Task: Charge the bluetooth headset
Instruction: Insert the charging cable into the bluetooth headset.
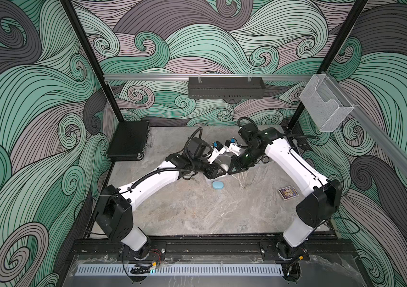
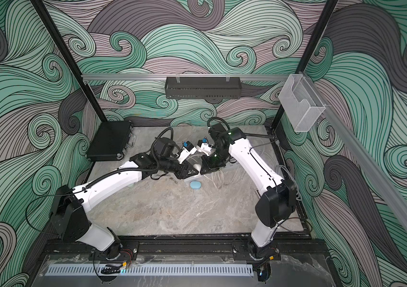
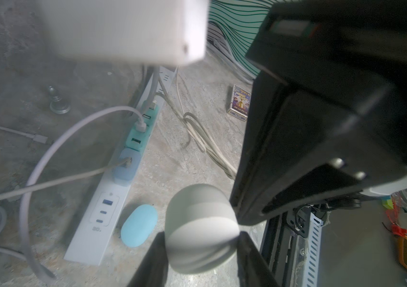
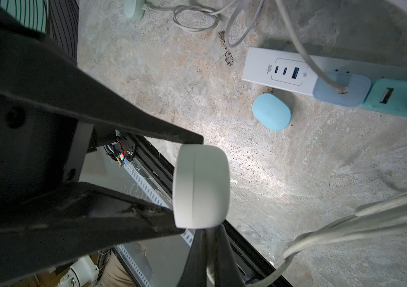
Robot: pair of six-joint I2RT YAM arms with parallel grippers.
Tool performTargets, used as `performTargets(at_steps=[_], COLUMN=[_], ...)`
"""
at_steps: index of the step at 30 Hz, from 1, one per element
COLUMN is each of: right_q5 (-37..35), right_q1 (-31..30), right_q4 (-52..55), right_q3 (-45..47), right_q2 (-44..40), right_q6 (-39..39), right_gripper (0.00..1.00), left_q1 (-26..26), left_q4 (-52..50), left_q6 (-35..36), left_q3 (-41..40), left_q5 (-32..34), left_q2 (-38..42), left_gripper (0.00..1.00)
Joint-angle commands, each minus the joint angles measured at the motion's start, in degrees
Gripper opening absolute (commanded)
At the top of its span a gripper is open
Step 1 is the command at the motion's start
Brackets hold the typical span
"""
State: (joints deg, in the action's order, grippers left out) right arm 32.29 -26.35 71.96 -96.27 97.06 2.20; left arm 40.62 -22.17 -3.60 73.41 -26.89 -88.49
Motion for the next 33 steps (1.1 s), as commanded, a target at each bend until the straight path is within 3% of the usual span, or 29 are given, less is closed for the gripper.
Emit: performTargets(at_steps=[1, 6, 14, 20, 26, 33], right_q5=[4.20, 6.45, 11.11, 10.76, -0.51, -9.96], right_q1=[0.92, 1.47, 4.68, 12.48, 15.43, 16.75], right_q4=[-15.58, -14.28, -9.03, -8.77, -10.91, -14.73], right_q3=[2.07, 5.97, 9.23, 15.40, 15.83, 18.92], right_q2=[-2.56, -3.96, -9.00, -17.65, -21.67, -24.84], right_q6=[1.71, 2.40, 5.98, 5.99, 0.51, -6.16], right_gripper=[0.00, 0.00, 0.34, 0.47, 0.52, 0.54], left_q1=[3.76, 3.68, 3.02, 2.71, 2.64, 3.75], left_q4=[-0.25, -0.37, -5.33, -10.26, -18.88, -12.32], left_q6=[-0.44, -1.67, -1.65, -3.79, -10.73, -23.28], left_q3=[3.64, 3.82, 5.56, 4.20, 0.29, -14.86], left_q5=[-3.68, -1.63, 3.25, 5.04, 4.90, 5.96], left_q2=[2.99, 3.15, 2.74, 3.41, 4.50, 10.90], left_gripper=[0.03, 0.03, 0.03, 0.03, 0.02, 0.01])
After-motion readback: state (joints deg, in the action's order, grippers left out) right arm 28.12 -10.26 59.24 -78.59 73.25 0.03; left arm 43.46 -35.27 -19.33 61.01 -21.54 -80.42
